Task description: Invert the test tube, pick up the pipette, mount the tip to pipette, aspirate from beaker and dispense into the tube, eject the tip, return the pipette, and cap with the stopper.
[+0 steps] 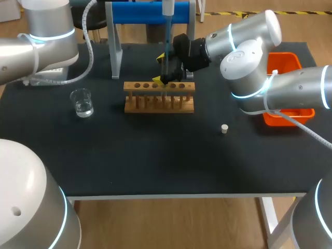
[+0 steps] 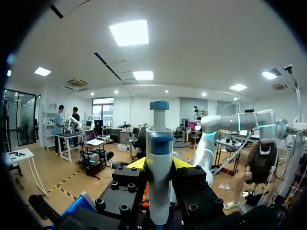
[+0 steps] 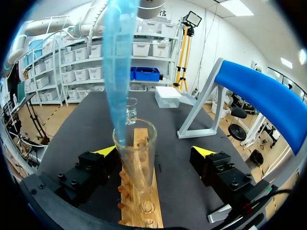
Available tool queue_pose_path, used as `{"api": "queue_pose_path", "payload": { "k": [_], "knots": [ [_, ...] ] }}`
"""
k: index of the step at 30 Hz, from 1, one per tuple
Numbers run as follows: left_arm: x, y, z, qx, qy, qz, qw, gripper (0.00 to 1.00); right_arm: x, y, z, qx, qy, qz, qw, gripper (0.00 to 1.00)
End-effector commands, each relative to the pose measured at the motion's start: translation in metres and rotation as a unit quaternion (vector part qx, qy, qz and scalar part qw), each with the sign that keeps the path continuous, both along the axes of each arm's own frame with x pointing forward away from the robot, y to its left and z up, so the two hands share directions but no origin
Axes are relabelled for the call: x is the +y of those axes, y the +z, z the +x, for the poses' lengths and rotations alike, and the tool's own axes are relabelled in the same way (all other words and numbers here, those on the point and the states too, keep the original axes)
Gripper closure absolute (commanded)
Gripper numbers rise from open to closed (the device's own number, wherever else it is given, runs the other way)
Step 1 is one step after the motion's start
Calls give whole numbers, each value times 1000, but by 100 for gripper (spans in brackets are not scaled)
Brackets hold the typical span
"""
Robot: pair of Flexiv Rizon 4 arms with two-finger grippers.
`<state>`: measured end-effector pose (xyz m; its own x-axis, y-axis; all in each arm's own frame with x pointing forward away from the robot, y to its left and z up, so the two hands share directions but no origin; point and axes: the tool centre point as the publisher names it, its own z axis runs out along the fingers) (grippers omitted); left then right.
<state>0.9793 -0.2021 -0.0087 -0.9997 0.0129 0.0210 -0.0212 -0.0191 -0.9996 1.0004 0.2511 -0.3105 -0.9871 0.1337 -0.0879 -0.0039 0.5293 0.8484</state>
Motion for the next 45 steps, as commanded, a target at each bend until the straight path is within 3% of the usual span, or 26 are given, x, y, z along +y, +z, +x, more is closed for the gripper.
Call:
{"api": "queue_pose_path", "payload": {
  "k": [1,17,28,37,45],
  "knots": [
    [-1,4,-5,-1,4,2,1000,100,-1,1,1,1,1,-1,1000,0],
    [13,18,-17,-14,27,13,999,100,-1,1,1,1,1,-1,1000,0],
    [41,21,-45,-11,73,24,997,100,-1,1,1,1,1,-1,1000,0],
    [60,6,-77,-4,103,29,994,100,-1,1,1,1,1,-1,1000,0],
    [59,-31,-110,8,104,15,994,100,-1,1,1,1,1,-1,1000,0]
  ]
}}
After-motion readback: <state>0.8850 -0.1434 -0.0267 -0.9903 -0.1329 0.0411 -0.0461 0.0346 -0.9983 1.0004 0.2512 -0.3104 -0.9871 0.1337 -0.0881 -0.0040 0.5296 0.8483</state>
